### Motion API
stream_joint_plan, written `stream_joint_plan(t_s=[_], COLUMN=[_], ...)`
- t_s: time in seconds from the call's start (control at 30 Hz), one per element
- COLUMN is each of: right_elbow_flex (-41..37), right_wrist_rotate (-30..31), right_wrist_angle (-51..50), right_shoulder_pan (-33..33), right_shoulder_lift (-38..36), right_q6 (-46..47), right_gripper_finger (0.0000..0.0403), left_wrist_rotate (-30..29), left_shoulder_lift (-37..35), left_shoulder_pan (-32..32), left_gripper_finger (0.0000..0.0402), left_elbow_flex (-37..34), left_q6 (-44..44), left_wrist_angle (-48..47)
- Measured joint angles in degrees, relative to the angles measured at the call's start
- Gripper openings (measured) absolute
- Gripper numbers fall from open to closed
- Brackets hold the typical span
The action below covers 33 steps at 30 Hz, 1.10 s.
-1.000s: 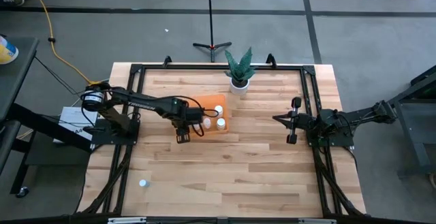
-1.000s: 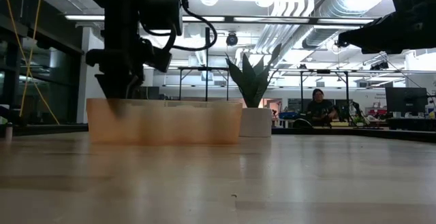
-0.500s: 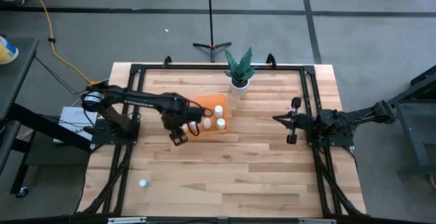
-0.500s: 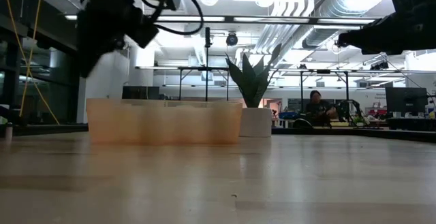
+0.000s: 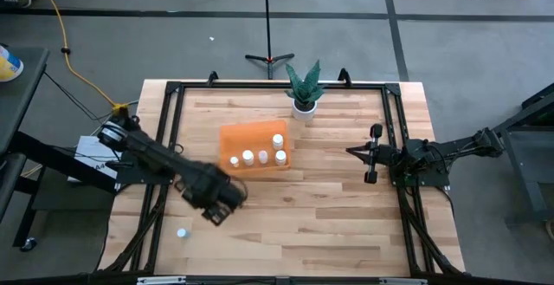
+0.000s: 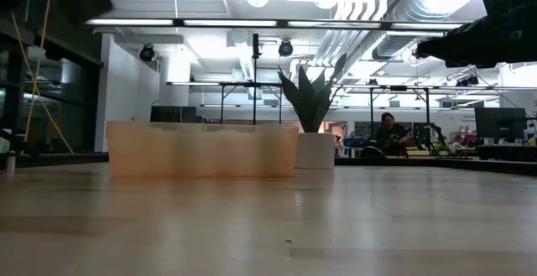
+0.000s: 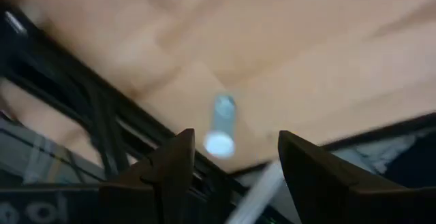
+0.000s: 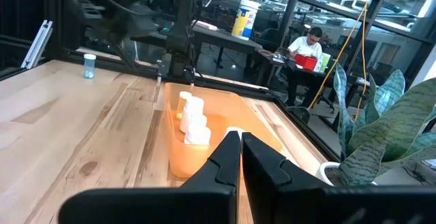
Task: Pick and place pill bottles into a basket
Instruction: Put the blue pill bottle in the orange bin
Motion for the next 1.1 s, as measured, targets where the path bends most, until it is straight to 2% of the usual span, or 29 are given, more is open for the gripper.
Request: stream_joint_plan(t_s=[0.13, 0.27, 0.43, 0.57, 0.83, 0.97, 1.1], right_elbow_flex=[0.0, 0.0, 0.0, 0.0, 0.0, 0.0, 0.0], right_wrist_rotate=[0.0, 0.0, 0.0, -0.1, -0.5, -4.5, -8.8], right_wrist_angle=[0.0, 0.0, 0.0, 0.0, -0.5, -0.6, -0.5], right_shoulder_pan=[0.0, 0.0, 0.0, 0.0, 0.0, 0.0, 0.0], right_shoulder_lift=[0.0, 0.0, 0.0, 0.0, 0.0, 0.0, 0.0], right_q6=[-0.4, -0.6, -1.5, -1.7, -1.4, -1.3, -1.3], right_gripper_finger=[0.0007, 0.0007, 0.0008, 0.0007, 0.0006, 0.0005, 0.0007], left_wrist_rotate=[4.5, 6.6, 4.4, 0.1, 0.5, 3.2, 5.2], left_shoulder_lift=[0.0, 0.0, 0.0, 0.0, 0.0, 0.0, 0.0], left_shoulder_pan=[-6.5, -10.5, -12.7, -14.2, -16.7, -18.3, -18.7], left_gripper_finger=[0.0246, 0.0246, 0.0246, 0.0246, 0.0247, 0.0267, 0.0307], left_elbow_flex=[0.0, 0.0, 0.0, 0.0, -0.6, -3.6, -4.8], left_q6=[-10.0, -17.6, -21.5, -23.9, -31.9, -35.4, -35.4], left_wrist_angle=[4.3, 7.4, 7.5, 7.5, 10.7, 11.0, 10.9])
